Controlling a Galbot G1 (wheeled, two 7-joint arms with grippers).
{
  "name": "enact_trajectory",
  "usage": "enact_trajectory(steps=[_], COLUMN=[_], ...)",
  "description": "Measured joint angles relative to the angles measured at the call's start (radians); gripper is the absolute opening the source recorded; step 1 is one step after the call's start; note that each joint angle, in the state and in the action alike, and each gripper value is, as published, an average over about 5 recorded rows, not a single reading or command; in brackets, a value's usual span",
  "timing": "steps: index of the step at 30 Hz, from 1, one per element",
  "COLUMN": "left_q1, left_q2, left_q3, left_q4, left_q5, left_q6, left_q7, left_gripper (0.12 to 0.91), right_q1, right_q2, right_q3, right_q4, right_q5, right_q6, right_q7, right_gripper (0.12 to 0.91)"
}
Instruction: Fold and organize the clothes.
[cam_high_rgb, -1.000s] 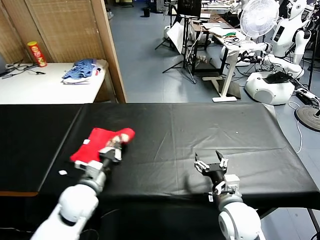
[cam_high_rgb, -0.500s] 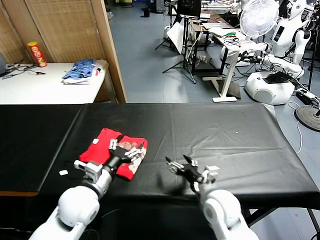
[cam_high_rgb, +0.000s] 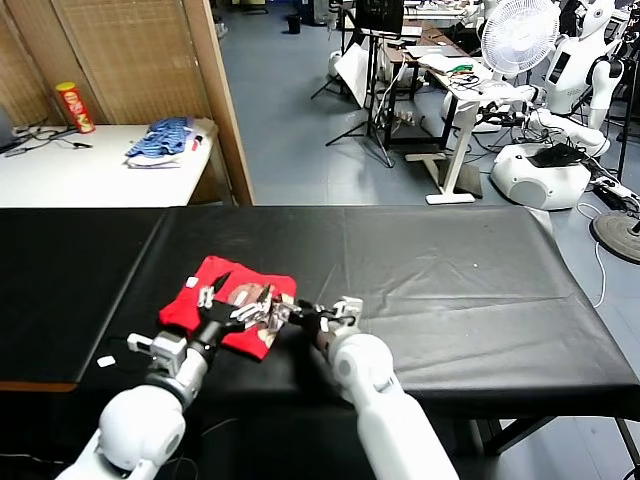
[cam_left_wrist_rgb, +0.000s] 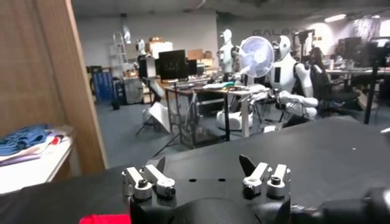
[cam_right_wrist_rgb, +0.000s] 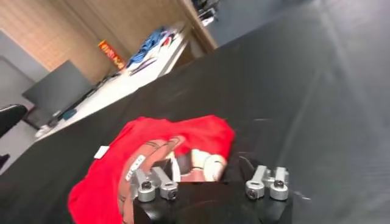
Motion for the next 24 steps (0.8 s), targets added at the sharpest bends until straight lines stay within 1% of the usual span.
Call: enact_trajectory(steps=[3,4,6,7,9,10,11,13,15,17,19,20,21,22,23,24], left_q1=[0.002,0.003,0.002,0.002,0.002,0.002,0.002,0.004,0.006,0.008,0.009,0.009,0.010,0.010,0.010,0.010], left_q2=[-0.002,-0.003,-0.004,-0.005,-0.005,-0.005,-0.005,-0.004,-0.002,0.001,0.004,0.006,0.008,0.010,0.011,0.012], left_q3=[-0.004,-0.004,-0.004,-0.004,-0.004,-0.005,-0.006,-0.008,-0.012,-0.015,-0.017,-0.017,-0.018,-0.018,-0.018,-0.018], left_q4=[0.003,0.005,0.007,0.009,0.012,0.014,0.017,0.025,0.034,0.044,0.055,0.061,0.067,0.073,0.079,0.085], left_q5=[-0.005,-0.005,-0.005,-0.005,-0.005,-0.005,-0.005,-0.005,-0.005,-0.005,-0.006,-0.006,-0.006,-0.006,-0.007,-0.009], left_q6=[0.001,0.001,0.000,0.000,-0.003,-0.007,-0.011,-0.022,-0.038,-0.060,-0.080,-0.088,-0.094,-0.099,-0.104,-0.109], left_q7=[-0.004,-0.005,-0.005,-0.005,-0.010,-0.014,-0.019,-0.027,-0.029,-0.029,-0.029,-0.029,-0.029,-0.029,-0.029,-0.031], left_gripper=[0.798,0.798,0.798,0.798,0.798,0.798,0.798,0.798,0.798,0.798,0.798,0.798,0.798,0.798,0.798,0.798], right_q1=[0.017,0.022,0.032,0.037,0.047,0.053,0.059,0.071,0.082,0.088,0.087,0.083,0.077,0.069,0.059,0.045], right_q2=[0.005,0.004,0.000,-0.004,-0.016,-0.024,-0.034,-0.063,-0.101,-0.146,-0.195,-0.220,-0.246,-0.272,-0.297,-0.322], right_q3=[-0.013,-0.018,-0.029,-0.035,-0.045,-0.050,-0.053,-0.058,-0.062,-0.063,-0.059,-0.056,-0.052,-0.047,-0.040,-0.033], right_q4=[-0.031,-0.040,-0.055,-0.060,-0.065,-0.067,-0.070,-0.077,-0.089,-0.104,-0.113,-0.114,-0.110,-0.103,-0.091,-0.076], right_q5=[-0.058,-0.082,-0.137,-0.167,-0.236,-0.277,-0.319,-0.417,-0.524,-0.638,-0.733,-0.766,-0.788,-0.802,-0.808,-0.812], right_q6=[0.022,0.031,0.053,0.065,0.092,0.110,0.128,0.173,0.230,0.303,0.377,0.413,0.445,0.474,0.499,0.518], right_q7=[-0.033,-0.047,-0.078,-0.094,-0.131,-0.152,-0.174,-0.221,-0.267,-0.310,-0.337,-0.344,-0.347,-0.347,-0.344,-0.338], right_gripper=[0.549,0.482,0.382,0.315,0.219,0.176,0.150,0.131,0.134,0.162,0.226,0.257,0.307,0.374,0.424,0.491])
